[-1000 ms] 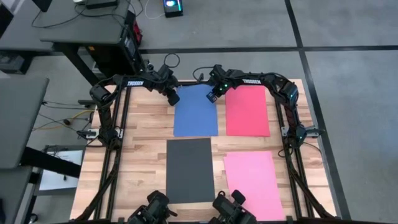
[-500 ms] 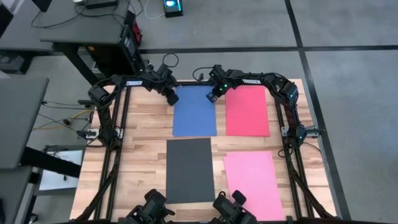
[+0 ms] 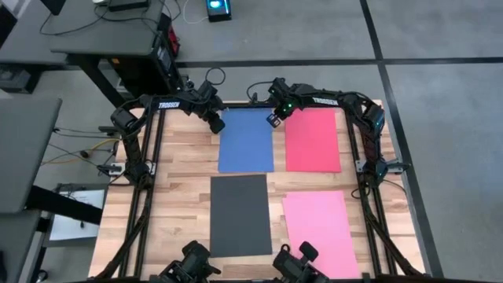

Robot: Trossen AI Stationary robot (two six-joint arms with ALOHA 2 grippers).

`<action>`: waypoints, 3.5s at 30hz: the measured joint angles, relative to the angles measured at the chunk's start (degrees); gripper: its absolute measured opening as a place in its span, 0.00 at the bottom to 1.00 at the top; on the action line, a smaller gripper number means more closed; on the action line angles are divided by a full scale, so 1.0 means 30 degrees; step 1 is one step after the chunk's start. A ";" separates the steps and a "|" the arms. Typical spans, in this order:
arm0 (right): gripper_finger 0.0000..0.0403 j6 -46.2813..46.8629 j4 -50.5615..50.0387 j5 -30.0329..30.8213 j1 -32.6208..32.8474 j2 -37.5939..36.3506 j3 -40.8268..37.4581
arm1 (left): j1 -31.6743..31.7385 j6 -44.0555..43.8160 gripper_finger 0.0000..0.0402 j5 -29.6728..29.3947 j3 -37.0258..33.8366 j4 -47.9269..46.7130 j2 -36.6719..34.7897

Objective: Organize paper
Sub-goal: Adjust the stacked colored papers

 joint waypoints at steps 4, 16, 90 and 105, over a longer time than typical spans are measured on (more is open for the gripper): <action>0.00 0.0000 -0.0406 -0.0001 0.0227 -0.0910 0.0003 | -0.0132 0.0284 0.00 0.0000 0.0029 -0.0800 -0.0231; 0.00 -0.0498 -0.2515 -0.0051 0.5500 -0.3500 -0.1084 | -0.5977 0.1628 0.00 0.0673 -0.2938 -0.3162 -0.5541; 0.00 0.1773 0.1004 -0.0036 1.2517 -0.3500 -0.2474 | -1.2969 -0.2851 0.00 0.1377 -0.5712 -0.0309 -0.5658; 0.00 0.1734 0.1023 -0.0044 1.2517 -0.3500 -0.2474 | -1.2313 -0.2472 0.00 0.0962 -0.5697 -0.0654 -0.4811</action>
